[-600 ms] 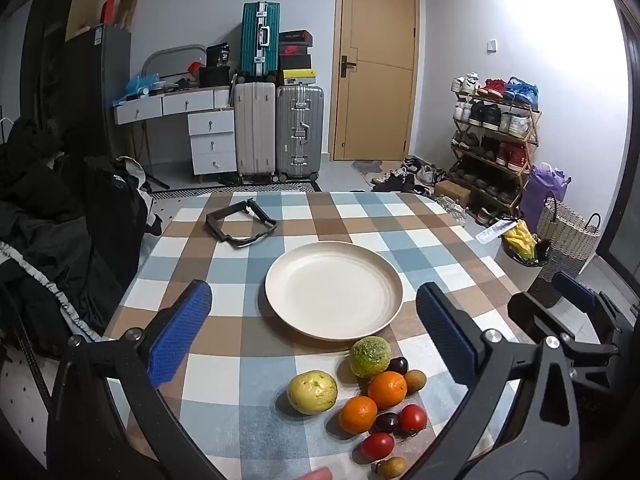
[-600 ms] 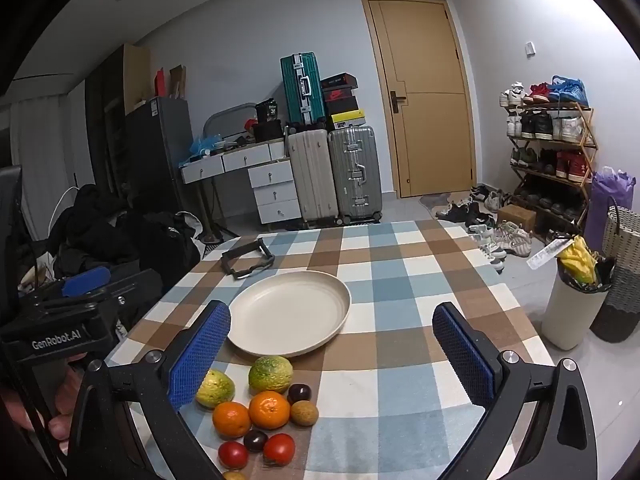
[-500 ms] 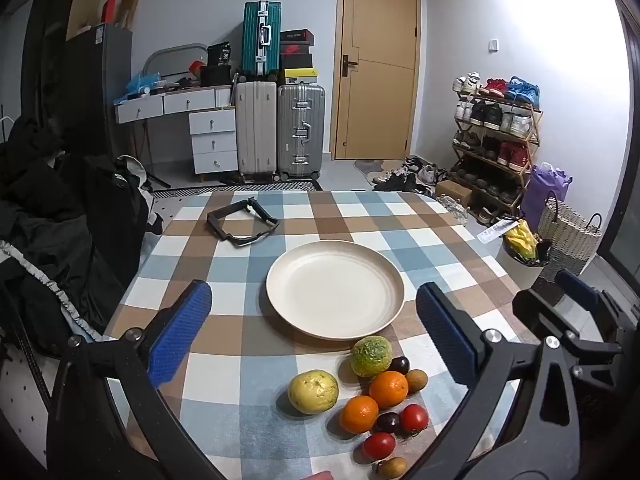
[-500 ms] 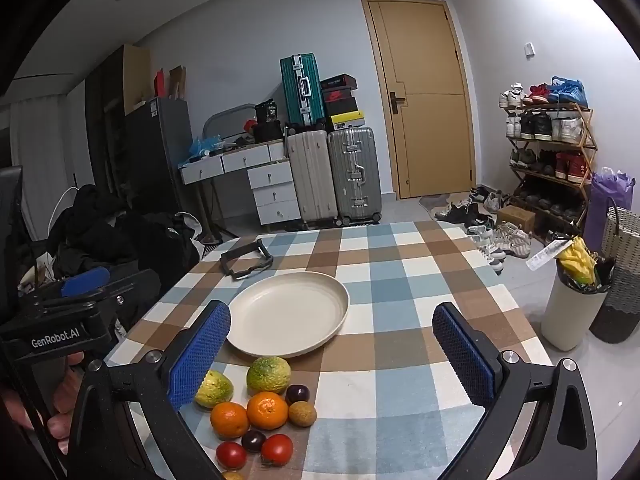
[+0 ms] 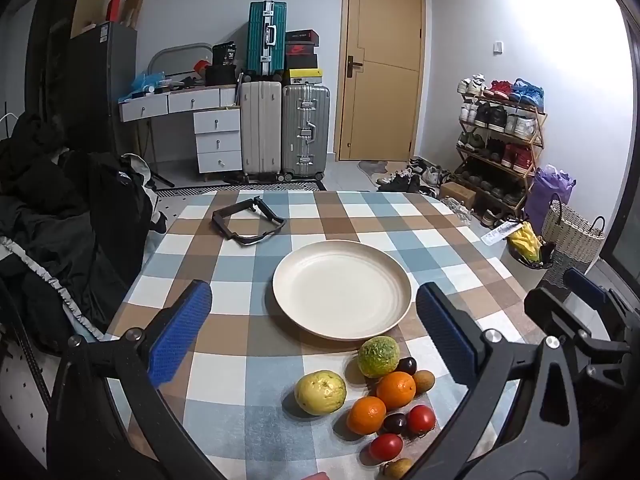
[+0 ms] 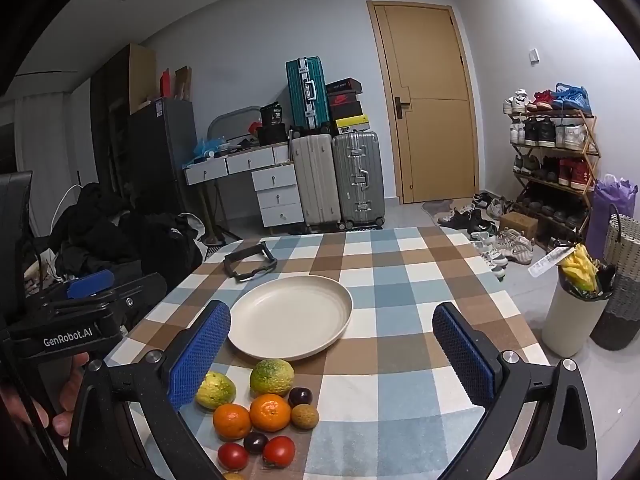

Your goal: Organize fruits

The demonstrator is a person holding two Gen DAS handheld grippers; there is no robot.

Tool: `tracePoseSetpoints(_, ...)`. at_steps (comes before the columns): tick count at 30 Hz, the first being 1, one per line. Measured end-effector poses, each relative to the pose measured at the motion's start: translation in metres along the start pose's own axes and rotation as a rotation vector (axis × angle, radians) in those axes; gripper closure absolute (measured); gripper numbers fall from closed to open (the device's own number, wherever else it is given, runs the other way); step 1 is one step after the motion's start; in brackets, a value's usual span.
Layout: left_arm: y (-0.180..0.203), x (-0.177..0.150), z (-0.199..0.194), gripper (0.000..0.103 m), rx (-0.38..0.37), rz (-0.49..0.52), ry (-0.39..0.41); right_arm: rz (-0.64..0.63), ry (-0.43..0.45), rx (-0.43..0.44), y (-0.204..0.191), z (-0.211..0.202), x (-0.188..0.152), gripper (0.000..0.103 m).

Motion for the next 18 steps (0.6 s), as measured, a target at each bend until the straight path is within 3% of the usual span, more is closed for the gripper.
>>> tracePoseSetpoints(18,-0.0045,-0.0024,-0.0005,0.001,0.0,-0.018,0.004,0.004,0.001,0.001,0.002,-0.0022,0.0005,0.0)
Point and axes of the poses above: each gripper's, at about its wrist camera, not at the fingertips, and z roughly the way its jaws point, y to its right, x to its top, the point moved 4 cm from there along z, roughly the way its jaws point, and after that the axes turned 3 degrees about y, right-handed, at the moved point
